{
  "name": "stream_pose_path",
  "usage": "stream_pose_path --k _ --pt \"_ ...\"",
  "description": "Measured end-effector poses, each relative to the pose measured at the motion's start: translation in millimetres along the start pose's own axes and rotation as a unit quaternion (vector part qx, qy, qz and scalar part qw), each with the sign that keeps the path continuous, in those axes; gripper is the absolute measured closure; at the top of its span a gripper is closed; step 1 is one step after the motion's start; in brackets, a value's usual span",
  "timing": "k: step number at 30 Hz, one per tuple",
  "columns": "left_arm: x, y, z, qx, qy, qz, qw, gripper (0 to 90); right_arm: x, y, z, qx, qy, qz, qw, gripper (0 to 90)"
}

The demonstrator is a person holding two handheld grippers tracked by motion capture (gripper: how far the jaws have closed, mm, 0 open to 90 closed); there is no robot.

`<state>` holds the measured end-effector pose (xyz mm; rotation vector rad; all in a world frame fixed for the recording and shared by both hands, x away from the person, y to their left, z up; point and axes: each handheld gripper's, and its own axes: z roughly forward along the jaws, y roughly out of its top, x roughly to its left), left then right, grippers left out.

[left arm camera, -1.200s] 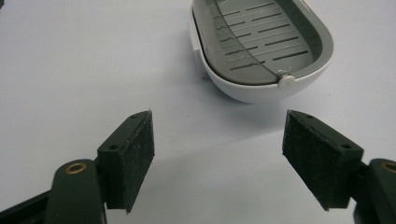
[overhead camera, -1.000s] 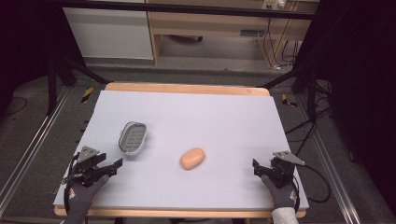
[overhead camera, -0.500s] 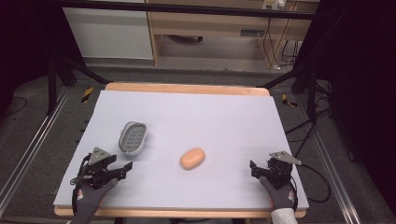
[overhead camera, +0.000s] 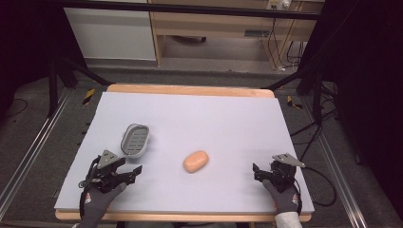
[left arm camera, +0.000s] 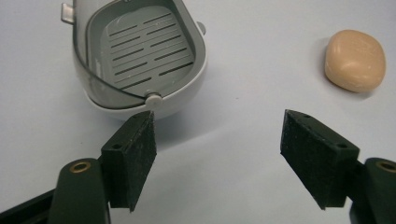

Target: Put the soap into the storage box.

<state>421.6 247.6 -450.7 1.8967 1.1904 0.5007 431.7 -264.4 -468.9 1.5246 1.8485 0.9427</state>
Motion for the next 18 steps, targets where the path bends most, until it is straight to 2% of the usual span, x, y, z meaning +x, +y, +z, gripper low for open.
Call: stream_pose_path --k 18 --pt "-28.2 21.8 7.0 -0.004 -0.028 0.034 0.999 26.1 7.2 4.6 0.3 0.003 0.002 -0.003 1.0 5.9"
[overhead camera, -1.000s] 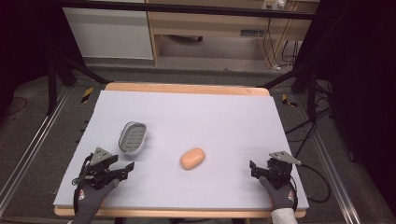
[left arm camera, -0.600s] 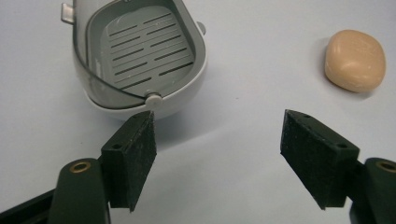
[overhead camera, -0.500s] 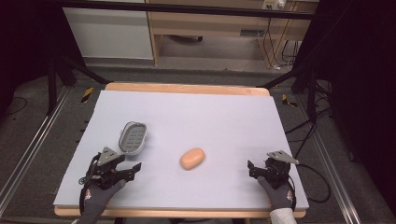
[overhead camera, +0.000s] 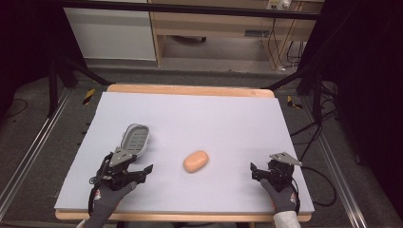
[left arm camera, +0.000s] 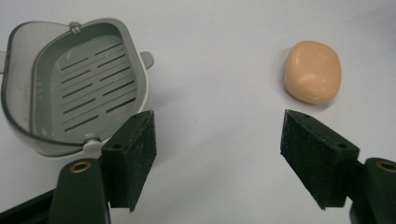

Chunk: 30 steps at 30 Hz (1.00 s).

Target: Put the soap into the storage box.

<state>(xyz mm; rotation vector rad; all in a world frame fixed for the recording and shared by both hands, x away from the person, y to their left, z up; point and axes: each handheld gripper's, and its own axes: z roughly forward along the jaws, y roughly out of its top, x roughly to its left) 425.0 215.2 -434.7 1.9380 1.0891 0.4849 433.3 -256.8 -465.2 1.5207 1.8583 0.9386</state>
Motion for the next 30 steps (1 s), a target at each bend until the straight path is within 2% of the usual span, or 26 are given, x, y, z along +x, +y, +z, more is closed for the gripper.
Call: stream_pose_path --k 9,14,23,30 --pt "-8.8 17.8 4.9 -0.01 -0.009 0.009 0.9999 26.2 0.4 1.1 -0.6 -0.001 0.002 0.0 1.0 5.9" --pt "-18.5 27.9 11.8 -0.01 -0.017 0.019 0.9996 26.2 0.7 1.7 -0.6 0.0 0.002 -0.001 1.0 5.9" --pt "-29.3 38.0 23.6 -0.011 -0.024 0.023 0.9994 26.1 0.9 2.0 -0.1 0.002 0.003 -0.002 1.0 5.8" --pt "-40.0 44.8 36.5 -0.006 -0.035 0.035 0.9988 25.9 1.1 2.2 0.4 0.002 0.003 -0.003 1.0 5.8"
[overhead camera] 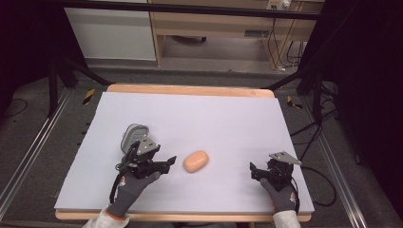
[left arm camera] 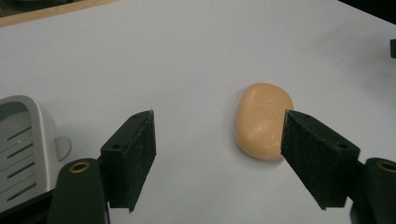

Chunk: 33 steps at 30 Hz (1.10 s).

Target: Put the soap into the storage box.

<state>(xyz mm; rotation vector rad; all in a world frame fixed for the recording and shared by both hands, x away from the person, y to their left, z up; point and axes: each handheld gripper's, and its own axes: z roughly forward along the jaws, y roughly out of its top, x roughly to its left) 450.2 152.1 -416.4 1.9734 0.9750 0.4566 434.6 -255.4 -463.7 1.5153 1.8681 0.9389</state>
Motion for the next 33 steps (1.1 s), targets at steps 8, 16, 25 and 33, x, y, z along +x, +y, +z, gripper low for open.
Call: stream_pose_path --k 8,16,25,33 --pt "-8.5 4.7 12.0 0.01 -0.01 0.008 0.9999 25.7 0.3 0.4 1.1 0.002 -0.001 0.0 1.0 5.9" --pt "-22.0 13.4 26.6 0.024 -0.02 0.028 0.9991 25.3 0.0 0.3 1.8 0.005 -0.001 -0.001 1.0 5.9" --pt "-32.4 18.9 45.0 0.042 -0.026 0.037 0.9981 25.0 0.5 0.6 2.2 0.005 -0.001 -0.004 1.0 5.9" --pt "-37.9 19.0 59.0 0.057 -0.027 0.045 0.997 24.8 0.6 0.8 2.6 0.007 0.0 -0.004 1.0 5.9"
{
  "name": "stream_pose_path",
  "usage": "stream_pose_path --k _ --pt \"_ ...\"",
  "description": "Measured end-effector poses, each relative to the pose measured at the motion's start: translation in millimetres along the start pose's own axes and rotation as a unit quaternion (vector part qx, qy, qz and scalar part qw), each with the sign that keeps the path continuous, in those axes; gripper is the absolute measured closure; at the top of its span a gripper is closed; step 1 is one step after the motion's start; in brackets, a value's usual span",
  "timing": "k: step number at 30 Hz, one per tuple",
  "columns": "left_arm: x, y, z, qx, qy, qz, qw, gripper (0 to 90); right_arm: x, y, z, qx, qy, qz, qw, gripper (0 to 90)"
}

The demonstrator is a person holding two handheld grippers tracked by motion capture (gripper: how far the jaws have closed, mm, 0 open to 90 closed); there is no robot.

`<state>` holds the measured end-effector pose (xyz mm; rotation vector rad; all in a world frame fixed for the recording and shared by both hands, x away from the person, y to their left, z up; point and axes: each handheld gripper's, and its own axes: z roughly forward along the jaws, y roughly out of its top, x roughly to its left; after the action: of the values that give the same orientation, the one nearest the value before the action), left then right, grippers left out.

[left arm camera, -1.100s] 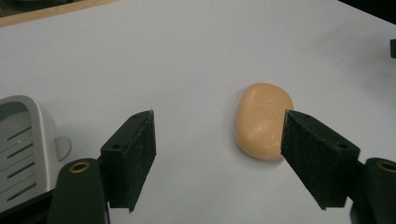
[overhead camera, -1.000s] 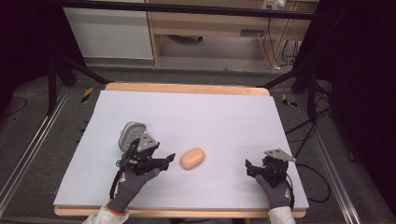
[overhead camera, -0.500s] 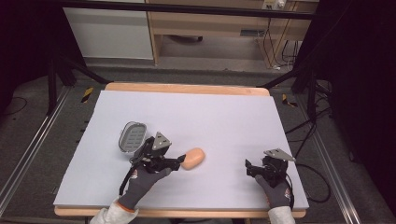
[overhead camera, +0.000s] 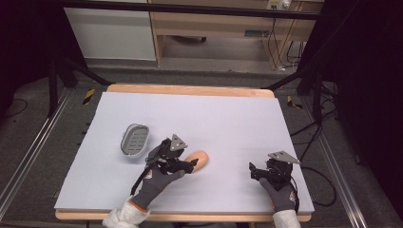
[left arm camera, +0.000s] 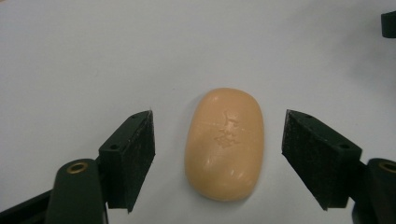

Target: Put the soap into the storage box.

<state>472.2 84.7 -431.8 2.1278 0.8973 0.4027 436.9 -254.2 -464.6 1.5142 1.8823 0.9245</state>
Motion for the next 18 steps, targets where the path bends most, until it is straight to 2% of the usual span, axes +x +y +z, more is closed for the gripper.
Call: stream_pose_path --k 11,18 --pt "-5.3 -0.1 21.3 0.031 0.003 0.015 0.9994 23.4 0.4 0.0 0.3 0.002 0.003 -0.001 1.0 5.9" --pt "-6.5 -0.6 29.5 0.04 0.004 0.018 0.999 23.1 -0.2 -0.2 0.7 0.003 0.003 -0.001 1.0 5.9"
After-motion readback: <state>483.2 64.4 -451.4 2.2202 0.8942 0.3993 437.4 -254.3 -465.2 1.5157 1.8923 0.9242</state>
